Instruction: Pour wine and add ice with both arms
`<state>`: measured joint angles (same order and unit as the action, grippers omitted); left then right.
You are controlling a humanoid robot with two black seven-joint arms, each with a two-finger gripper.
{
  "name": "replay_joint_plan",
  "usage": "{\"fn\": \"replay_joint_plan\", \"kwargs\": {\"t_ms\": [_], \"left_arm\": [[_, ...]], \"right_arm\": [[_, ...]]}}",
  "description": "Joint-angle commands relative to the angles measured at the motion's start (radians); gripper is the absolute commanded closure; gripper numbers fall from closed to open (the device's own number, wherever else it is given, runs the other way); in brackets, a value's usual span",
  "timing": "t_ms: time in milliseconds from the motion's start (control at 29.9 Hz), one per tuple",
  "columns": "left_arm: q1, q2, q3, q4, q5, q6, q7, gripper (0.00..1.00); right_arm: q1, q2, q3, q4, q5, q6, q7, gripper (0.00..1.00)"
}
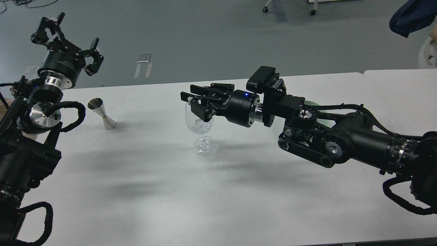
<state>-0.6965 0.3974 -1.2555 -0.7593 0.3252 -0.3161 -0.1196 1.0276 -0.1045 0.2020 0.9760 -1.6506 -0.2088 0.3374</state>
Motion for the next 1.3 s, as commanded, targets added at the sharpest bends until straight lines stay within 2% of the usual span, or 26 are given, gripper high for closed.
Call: {"fn": "replay_joint_plan", "kwargs": {"t_ms": [0,33,67,167,334,468,735,802,869,1069,1270], "left_arm": [[-0.001,0.006,-0.001,0.000,-0.002,0.000,0.000,0.04],[-0.003,0.006,-0.001,0.000,-0.005,0.000,0.000,0.04],[-0.003,0.006,-0.001,0.000,-0.014,0.000,0.000,0.04],[-0.001,0.008,-0.001,0.000,-0.046,-0.006,-0.002,0.04],[-0.001,0.006,-0.001,0.000,-0.109,-0.014,-0.003,0.03],[-0.011,0.004,0.008,0.000,-0.123,-0.021,0.017,0.03],[-0.006,-0.052,0.011,0.000,-0.123,-0.083,0.000,0.03],[-0.006,-0.055,0.008,0.000,-0.124,-0.092,-0.002,0.03],[-0.003,-0.055,0.002,0.000,-0.126,-0.092,-0.002,0.03],[0.000,-0.110,0.018,0.005,-0.126,-0.077,0.000,0.03],[0.000,-0.140,0.018,0.005,-0.126,-0.052,0.000,0.03]], "right_arm": [[0.002,0.000,0.008,0.001,0.003,-0.007,0.000,0.18],[0.002,0.000,0.014,0.001,0.005,-0.008,0.000,0.08],[0.003,0.002,0.034,0.001,0.006,-0.008,0.000,0.03],[0.005,0.006,0.103,0.001,0.009,-0.008,0.000,0.00],[-0.001,0.009,0.267,-0.003,0.018,-0.008,0.002,0.00],[-0.055,0.028,0.440,0.000,0.077,-0.009,0.005,0.00],[-0.096,0.078,0.689,-0.008,0.127,-0.009,0.006,0.00],[-0.118,0.091,0.755,-0.017,0.228,-0.008,0.005,0.00],[-0.126,0.097,0.816,-0.039,0.445,-0.004,0.003,0.00],[-0.112,0.091,0.829,-0.151,0.886,0.008,-0.001,0.00],[-0.110,0.083,0.835,-0.223,1.064,0.035,-0.047,0.00]]}}
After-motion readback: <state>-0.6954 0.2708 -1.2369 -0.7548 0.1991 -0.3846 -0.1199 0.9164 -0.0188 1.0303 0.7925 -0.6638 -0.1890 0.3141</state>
